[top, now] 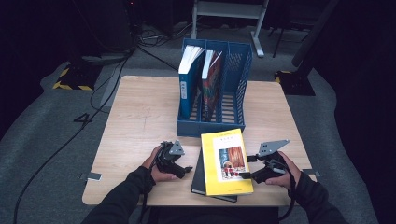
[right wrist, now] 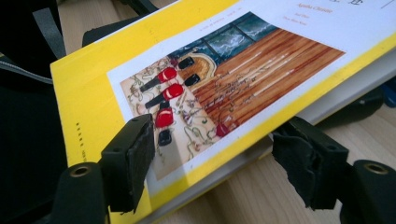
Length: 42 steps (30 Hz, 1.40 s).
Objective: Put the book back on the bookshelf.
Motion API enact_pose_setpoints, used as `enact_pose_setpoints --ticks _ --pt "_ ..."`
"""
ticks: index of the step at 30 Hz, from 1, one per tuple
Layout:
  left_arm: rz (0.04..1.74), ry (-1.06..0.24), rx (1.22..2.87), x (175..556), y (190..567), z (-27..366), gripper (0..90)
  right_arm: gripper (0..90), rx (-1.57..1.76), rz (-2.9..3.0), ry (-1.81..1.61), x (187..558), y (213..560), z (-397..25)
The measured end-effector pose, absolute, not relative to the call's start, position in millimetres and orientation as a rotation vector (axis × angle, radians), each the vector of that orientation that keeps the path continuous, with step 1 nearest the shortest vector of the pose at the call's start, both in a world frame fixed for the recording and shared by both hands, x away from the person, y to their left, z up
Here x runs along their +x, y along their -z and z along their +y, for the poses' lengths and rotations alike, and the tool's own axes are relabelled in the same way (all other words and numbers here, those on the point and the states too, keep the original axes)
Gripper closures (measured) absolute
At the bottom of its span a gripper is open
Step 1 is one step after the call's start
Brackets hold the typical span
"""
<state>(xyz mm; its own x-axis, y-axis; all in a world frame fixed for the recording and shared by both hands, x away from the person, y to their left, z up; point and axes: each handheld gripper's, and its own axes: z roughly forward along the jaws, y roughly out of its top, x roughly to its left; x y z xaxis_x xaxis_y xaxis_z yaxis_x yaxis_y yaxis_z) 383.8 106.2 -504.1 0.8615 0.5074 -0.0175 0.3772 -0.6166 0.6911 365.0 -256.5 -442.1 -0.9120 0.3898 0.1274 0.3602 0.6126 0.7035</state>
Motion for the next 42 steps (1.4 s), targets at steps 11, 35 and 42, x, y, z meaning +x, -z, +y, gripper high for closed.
enact_pose_setpoints --ticks 11,35,42 --pt "0.620 -0.227 2.310 389 504 103 15.2 50.1 0.619 2.811 -1.306 382 447 -238" --pt "0.608 -0.221 2.246 404 498 90 51.1 68.6 0.546 2.770 -1.476 389 455 -213" --pt "0.570 -0.222 2.195 401 489 93 61.5 71.7 0.504 2.710 -1.551 385 449 -217"
